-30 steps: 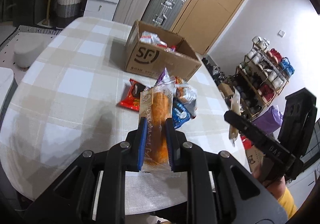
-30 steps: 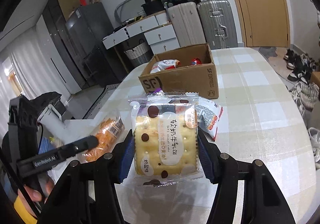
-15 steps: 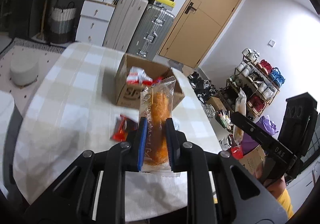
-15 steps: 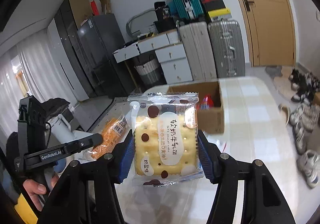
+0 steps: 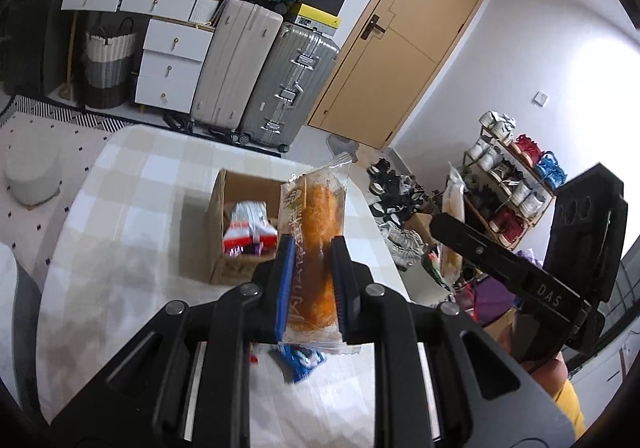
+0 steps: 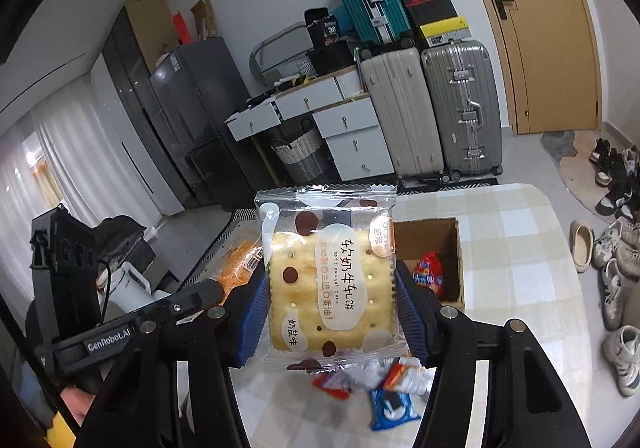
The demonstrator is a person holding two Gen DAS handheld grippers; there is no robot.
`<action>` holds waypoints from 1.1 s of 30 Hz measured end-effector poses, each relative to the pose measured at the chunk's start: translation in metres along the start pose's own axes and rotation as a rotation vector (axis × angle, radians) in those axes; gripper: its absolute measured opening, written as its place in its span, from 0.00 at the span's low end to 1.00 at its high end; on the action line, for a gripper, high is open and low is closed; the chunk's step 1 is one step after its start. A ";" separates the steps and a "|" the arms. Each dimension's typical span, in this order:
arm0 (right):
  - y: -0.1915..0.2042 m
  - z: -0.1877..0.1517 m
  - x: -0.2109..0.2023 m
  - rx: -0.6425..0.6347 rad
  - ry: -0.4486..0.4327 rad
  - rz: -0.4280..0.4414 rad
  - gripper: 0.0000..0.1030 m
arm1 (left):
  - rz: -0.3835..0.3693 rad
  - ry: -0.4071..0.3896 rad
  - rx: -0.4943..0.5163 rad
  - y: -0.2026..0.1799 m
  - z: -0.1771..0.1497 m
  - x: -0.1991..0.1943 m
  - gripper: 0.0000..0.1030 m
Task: Organize snacks
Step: 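Lift both held snacks and carry them over the cardboard box, then open both tools to drop the bread roll and cracker pack into the box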
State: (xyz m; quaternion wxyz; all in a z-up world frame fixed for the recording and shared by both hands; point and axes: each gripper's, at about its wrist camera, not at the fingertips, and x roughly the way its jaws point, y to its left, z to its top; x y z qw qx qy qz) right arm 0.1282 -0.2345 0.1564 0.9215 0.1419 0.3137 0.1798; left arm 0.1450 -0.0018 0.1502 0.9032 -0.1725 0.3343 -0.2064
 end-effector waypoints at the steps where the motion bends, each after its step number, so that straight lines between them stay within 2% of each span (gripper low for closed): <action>1: -0.002 0.007 0.007 0.002 0.004 -0.011 0.57 | 0.010 0.000 0.003 -0.002 0.007 0.008 0.15; 4: -0.006 0.023 0.027 -0.029 0.017 -0.076 0.57 | 0.038 0.003 0.019 -0.006 0.022 0.028 0.15; 14: -0.044 0.048 0.094 -0.007 0.067 -0.106 0.57 | 0.058 0.060 0.045 -0.007 0.063 0.123 0.15; 17: -0.063 0.051 0.119 0.026 0.107 -0.123 0.57 | 0.059 0.090 0.033 -0.004 0.070 0.157 0.15; 21: -0.080 0.054 0.149 -0.002 0.152 -0.171 0.57 | 0.058 0.133 0.028 0.002 0.072 0.202 0.15; 28: -0.118 0.047 0.192 0.120 0.223 -0.084 0.57 | 0.027 0.202 -0.036 0.025 0.065 0.278 0.15; 33: -0.140 0.038 0.214 0.217 0.271 -0.029 0.57 | -0.001 0.242 -0.114 0.045 0.059 0.314 0.15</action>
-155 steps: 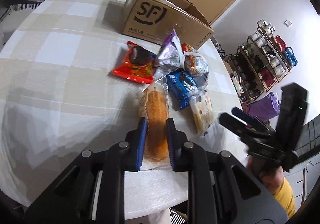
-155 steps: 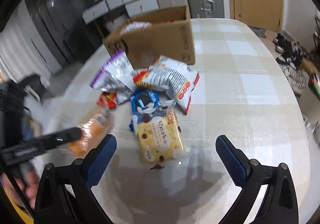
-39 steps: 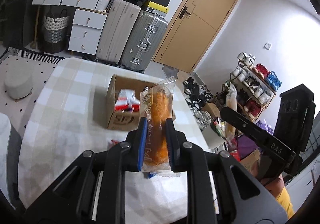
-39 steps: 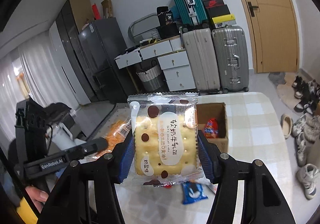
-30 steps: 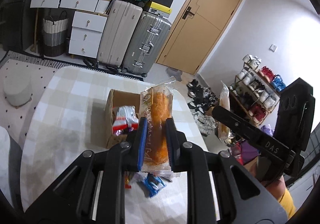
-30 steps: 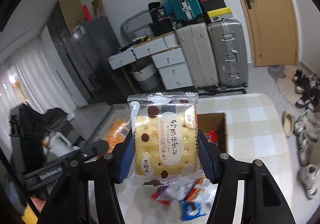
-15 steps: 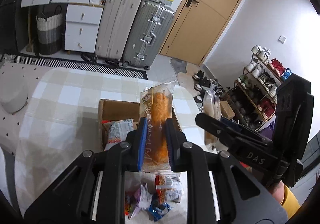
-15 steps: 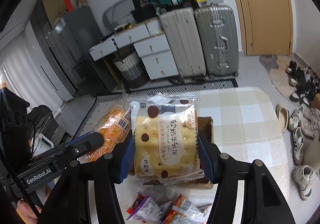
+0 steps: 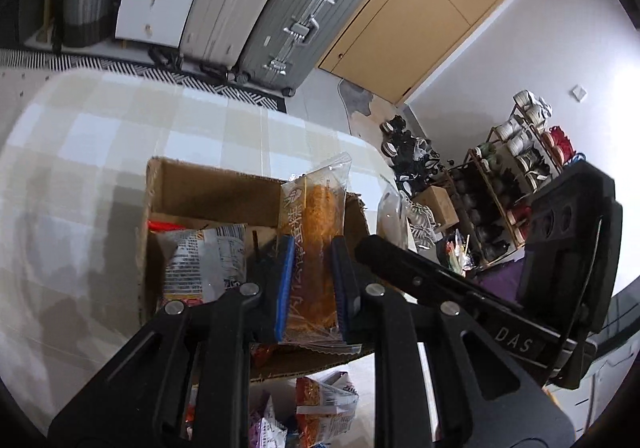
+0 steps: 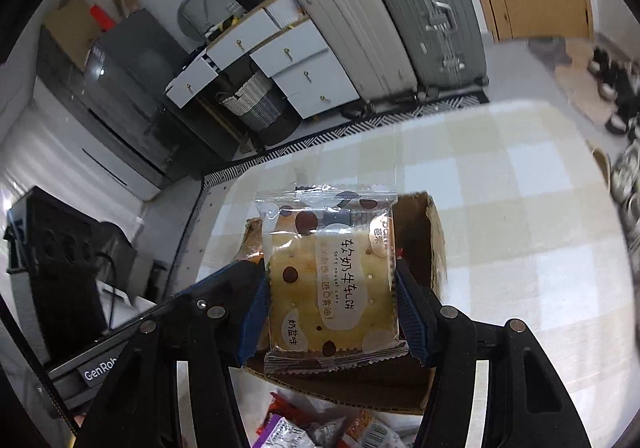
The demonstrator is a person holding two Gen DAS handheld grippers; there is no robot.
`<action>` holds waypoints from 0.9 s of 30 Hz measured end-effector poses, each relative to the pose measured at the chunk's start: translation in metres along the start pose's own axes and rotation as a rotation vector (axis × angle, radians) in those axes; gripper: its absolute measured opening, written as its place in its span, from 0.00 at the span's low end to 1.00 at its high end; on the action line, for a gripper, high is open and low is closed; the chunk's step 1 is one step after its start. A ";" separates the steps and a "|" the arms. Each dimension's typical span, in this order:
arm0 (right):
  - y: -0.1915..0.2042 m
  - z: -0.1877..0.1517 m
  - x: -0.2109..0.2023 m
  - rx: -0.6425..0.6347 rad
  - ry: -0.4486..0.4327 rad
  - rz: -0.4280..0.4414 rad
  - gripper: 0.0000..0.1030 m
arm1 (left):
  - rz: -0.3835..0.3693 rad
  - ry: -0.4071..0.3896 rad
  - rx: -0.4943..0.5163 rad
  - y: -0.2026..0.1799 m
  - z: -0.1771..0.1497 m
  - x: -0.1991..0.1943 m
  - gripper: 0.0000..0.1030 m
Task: Organize snacks
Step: 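Open both tools to drop the bread roll and cracker pack into the box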
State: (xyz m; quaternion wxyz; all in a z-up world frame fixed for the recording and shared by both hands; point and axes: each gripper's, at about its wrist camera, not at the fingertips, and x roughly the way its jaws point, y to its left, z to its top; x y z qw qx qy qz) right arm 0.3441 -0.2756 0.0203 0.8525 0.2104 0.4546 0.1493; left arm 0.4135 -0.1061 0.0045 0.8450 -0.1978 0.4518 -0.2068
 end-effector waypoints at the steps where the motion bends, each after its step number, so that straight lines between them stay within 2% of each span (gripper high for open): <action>1: -0.004 0.001 0.004 0.010 0.008 0.006 0.57 | 0.001 0.002 -0.003 0.003 0.001 0.006 0.15; 4: -0.009 -0.003 0.013 0.035 0.044 0.019 0.57 | 0.004 0.013 -0.025 0.014 0.002 0.018 0.15; 6: -0.008 -0.005 0.016 0.024 0.045 -0.006 0.57 | -0.012 0.018 -0.031 0.018 0.001 0.022 0.15; 12: -0.001 -0.009 0.015 -0.007 0.032 -0.052 0.58 | 0.020 -0.011 -0.018 0.023 0.001 0.014 0.15; 14: 0.002 -0.009 0.012 -0.022 0.015 -0.066 0.61 | 0.024 -0.007 -0.013 0.023 0.000 0.008 0.15; 17: 0.006 -0.008 0.004 -0.031 0.005 -0.063 0.73 | 0.039 -0.009 -0.005 0.024 -0.002 -0.001 0.19; 20: 0.011 -0.007 -0.008 -0.040 -0.023 -0.083 0.76 | 0.052 -0.031 -0.017 0.025 -0.007 -0.019 0.37; 21: 0.013 -0.008 -0.013 -0.042 -0.031 -0.078 0.76 | 0.058 -0.039 -0.022 0.025 -0.010 -0.029 0.48; 22: 0.015 -0.008 -0.018 -0.042 -0.038 -0.077 0.76 | 0.060 -0.052 -0.026 0.025 -0.012 -0.037 0.54; 24: 0.019 -0.011 -0.029 -0.039 -0.041 -0.068 0.76 | 0.073 -0.079 -0.017 0.022 -0.016 -0.053 0.56; 26: 0.025 -0.014 -0.041 -0.043 -0.041 -0.067 0.76 | 0.085 -0.093 0.002 0.015 -0.022 -0.072 0.65; 27: 0.028 -0.017 -0.047 -0.048 -0.045 -0.072 0.76 | 0.088 -0.103 0.004 0.012 -0.025 -0.081 0.74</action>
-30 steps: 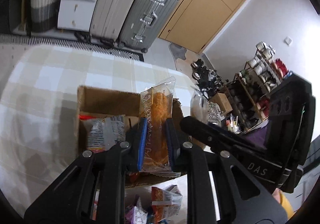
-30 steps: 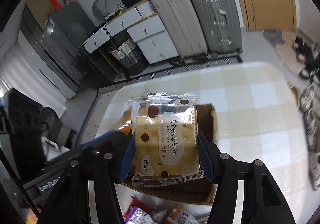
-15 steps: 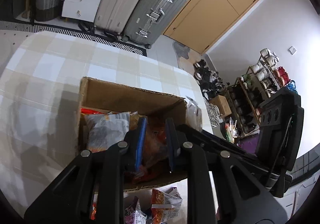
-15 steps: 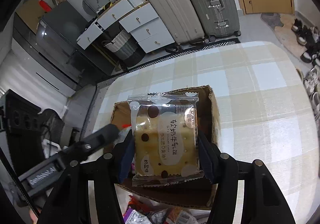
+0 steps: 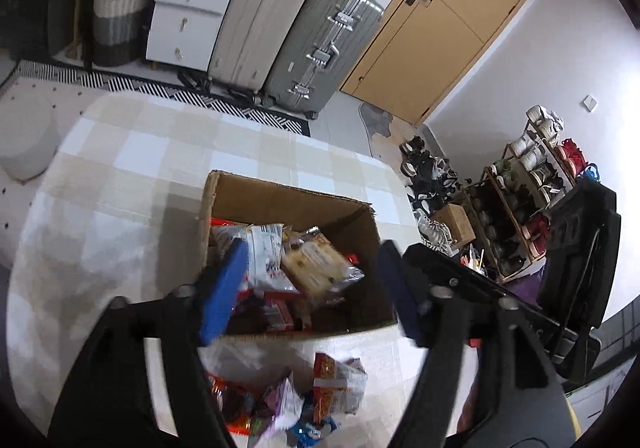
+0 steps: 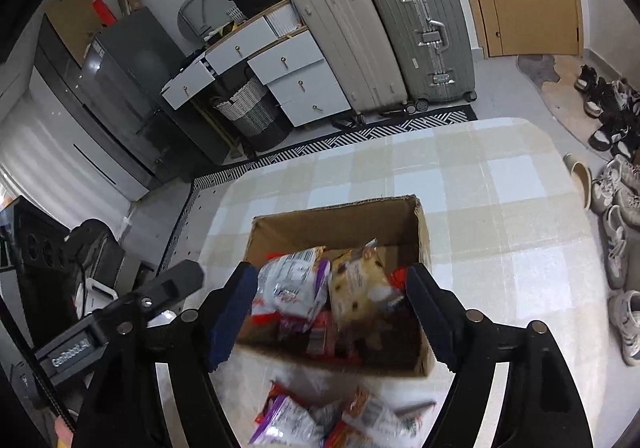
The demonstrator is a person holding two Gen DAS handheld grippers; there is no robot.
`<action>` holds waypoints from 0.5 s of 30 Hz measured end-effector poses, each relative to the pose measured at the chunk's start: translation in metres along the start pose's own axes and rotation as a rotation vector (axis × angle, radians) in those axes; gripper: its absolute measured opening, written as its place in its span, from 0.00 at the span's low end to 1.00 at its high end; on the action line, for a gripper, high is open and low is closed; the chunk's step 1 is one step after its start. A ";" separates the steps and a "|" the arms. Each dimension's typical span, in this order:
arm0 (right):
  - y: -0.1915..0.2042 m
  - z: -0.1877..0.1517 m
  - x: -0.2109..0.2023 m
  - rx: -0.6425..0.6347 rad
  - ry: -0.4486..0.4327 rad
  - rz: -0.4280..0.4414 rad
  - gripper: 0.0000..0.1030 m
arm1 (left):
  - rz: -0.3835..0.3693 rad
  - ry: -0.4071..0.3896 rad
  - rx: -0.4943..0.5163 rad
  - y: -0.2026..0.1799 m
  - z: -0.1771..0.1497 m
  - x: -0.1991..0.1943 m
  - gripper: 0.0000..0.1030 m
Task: Organize snacks
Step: 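Open both tools to drop the bread roll and cracker pack into the box, then move both tools back over the remaining snacks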
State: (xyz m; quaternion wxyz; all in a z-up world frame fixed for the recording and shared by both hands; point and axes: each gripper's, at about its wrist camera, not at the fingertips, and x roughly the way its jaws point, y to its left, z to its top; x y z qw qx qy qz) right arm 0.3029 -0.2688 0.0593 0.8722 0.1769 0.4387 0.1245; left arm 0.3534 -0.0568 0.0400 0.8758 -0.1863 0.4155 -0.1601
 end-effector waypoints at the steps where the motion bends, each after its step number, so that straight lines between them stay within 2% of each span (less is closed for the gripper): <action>1: 0.004 -0.003 -0.010 -0.010 -0.011 -0.003 0.76 | 0.000 -0.015 -0.003 -0.002 -0.004 -0.013 0.79; 3: 0.010 -0.009 -0.025 -0.029 -0.027 -0.004 0.76 | 0.005 -0.043 -0.005 -0.005 -0.012 -0.034 0.79; 5: 0.018 -0.017 -0.042 -0.053 -0.041 -0.012 0.81 | 0.029 -0.063 0.010 -0.010 -0.022 -0.057 0.79; 7: 0.026 -0.028 -0.061 -0.072 -0.056 -0.030 0.91 | 0.057 -0.080 0.019 -0.016 -0.033 -0.081 0.79; 8: 0.030 -0.033 -0.068 -0.084 -0.061 -0.041 0.91 | 0.068 -0.090 0.023 -0.019 -0.039 -0.092 0.79; 11: 0.045 -0.054 -0.094 -0.143 -0.102 -0.060 0.92 | 0.147 -0.194 0.074 -0.031 -0.062 -0.136 0.84; 13: 0.057 -0.071 -0.114 -0.187 -0.146 -0.078 0.96 | 0.198 -0.282 0.100 -0.038 -0.080 -0.167 0.99; 15: 0.067 -0.088 -0.136 -0.219 -0.205 -0.088 0.97 | 0.209 -0.348 0.135 -0.046 -0.096 -0.195 0.99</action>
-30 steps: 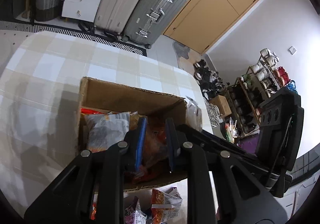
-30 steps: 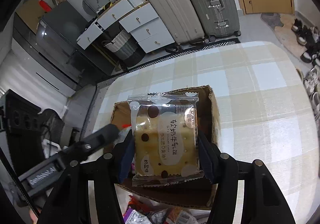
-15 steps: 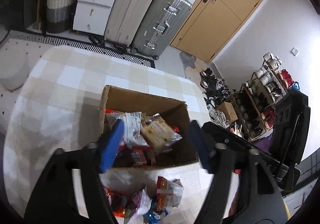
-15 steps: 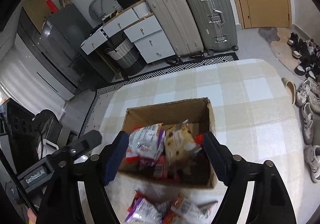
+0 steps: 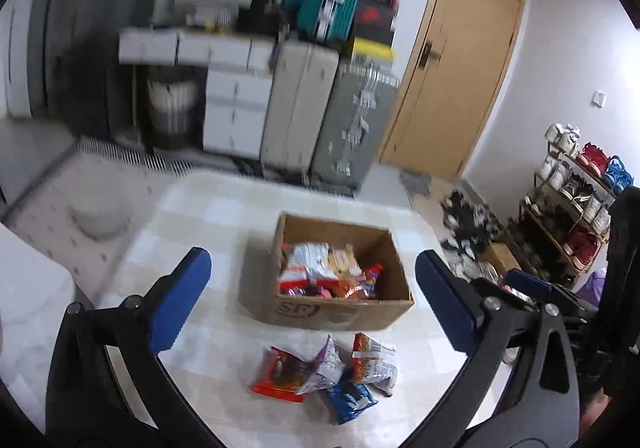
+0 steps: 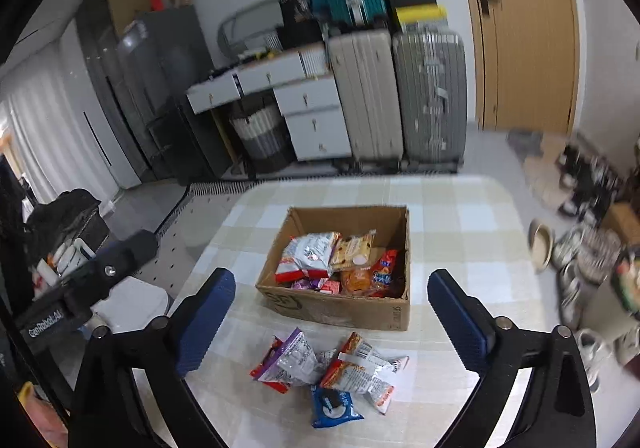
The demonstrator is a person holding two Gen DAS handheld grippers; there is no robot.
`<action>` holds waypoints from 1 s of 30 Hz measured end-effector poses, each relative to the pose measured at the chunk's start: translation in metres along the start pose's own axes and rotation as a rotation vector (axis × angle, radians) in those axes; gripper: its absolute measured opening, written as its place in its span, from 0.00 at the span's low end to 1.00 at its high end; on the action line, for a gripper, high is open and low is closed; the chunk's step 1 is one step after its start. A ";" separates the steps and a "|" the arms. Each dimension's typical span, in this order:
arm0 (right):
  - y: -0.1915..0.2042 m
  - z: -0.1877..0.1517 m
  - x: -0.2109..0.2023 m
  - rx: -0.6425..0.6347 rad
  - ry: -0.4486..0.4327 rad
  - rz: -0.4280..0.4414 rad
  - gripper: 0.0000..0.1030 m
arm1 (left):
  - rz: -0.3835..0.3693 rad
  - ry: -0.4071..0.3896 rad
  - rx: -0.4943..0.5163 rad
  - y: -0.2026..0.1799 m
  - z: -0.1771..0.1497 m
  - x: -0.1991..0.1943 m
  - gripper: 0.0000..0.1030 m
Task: Organize snacks
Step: 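Move both tools back over the remaining snacks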
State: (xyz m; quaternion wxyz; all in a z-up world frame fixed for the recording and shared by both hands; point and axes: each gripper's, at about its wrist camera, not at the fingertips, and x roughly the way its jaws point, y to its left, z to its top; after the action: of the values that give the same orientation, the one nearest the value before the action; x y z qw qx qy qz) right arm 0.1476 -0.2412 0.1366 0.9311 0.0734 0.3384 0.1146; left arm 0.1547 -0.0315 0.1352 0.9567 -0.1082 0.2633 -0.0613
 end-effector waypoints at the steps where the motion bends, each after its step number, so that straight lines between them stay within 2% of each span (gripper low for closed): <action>1: 0.005 -0.005 -0.012 -0.009 -0.025 0.003 0.97 | 0.001 -0.020 0.022 -0.002 -0.002 -0.016 0.99; 4: 0.018 -0.018 -0.044 -0.032 -0.099 0.005 0.98 | 0.042 -0.052 0.061 -0.006 -0.008 -0.054 0.99; 10: 0.046 -0.056 -0.111 -0.098 -0.292 -0.038 0.99 | 0.063 -0.137 0.070 -0.003 -0.029 -0.125 0.99; 17: 0.059 -0.104 -0.159 -0.104 -0.401 -0.057 1.00 | 0.114 -0.185 0.108 0.004 -0.066 -0.182 0.99; 23: 0.055 -0.143 -0.171 -0.082 -0.427 -0.043 1.00 | 0.138 -0.180 0.132 0.015 -0.103 -0.191 0.99; 30: 0.039 -0.163 -0.137 -0.087 -0.414 -0.095 1.00 | 0.168 -0.128 0.141 0.034 -0.131 -0.129 0.99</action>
State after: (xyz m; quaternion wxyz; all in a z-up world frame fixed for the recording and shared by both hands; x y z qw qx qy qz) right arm -0.0665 -0.2304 0.1052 0.9874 0.0392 0.1375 0.0675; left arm -0.0210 0.0008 0.0809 0.9785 -0.0220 0.2048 0.0080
